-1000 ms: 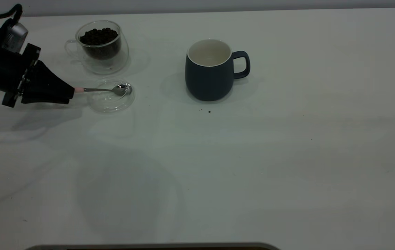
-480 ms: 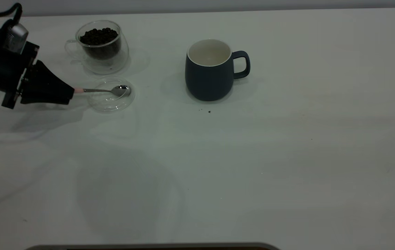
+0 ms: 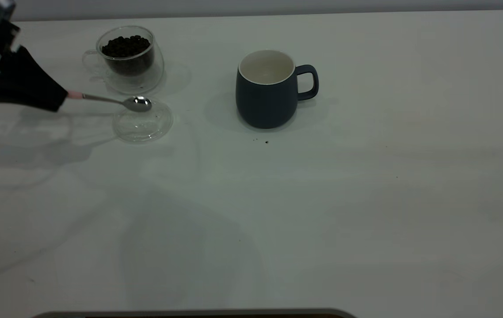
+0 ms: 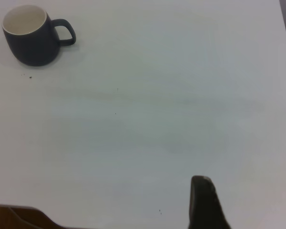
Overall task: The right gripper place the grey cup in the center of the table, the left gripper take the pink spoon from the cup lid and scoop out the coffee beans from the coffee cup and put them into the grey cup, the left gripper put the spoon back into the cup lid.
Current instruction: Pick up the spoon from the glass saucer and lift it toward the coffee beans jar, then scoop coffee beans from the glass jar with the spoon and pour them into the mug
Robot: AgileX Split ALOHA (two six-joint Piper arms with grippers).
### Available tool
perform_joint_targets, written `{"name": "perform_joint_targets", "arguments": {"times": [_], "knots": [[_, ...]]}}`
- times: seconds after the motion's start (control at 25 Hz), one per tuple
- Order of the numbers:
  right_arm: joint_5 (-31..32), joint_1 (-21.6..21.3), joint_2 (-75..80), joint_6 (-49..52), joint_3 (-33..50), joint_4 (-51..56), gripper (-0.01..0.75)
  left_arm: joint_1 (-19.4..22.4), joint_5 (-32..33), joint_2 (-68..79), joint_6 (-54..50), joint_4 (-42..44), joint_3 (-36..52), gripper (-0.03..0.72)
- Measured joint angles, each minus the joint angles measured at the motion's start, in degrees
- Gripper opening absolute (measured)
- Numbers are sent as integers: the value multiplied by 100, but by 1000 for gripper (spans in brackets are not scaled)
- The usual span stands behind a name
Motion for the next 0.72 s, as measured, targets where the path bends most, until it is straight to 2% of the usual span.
{"name": "perform_joint_targets", "arguments": {"times": [0.16, 0.32, 0.48, 0.72], "knots": [[0, 0, 0, 0, 0, 0, 482, 58, 597, -298, 0, -212, -379, 123], [0, 0, 0, 0, 0, 0, 482, 213, 909, -435, -145, -505, -1227, 123], [0, 0, 0, 0, 0, 0, 482, 350, 743, -435, -502, -523, -1796, 123], [0, 0, 0, 0, 0, 0, 482, 397, 357, -234, -589, -503, -1873, 123]]}}
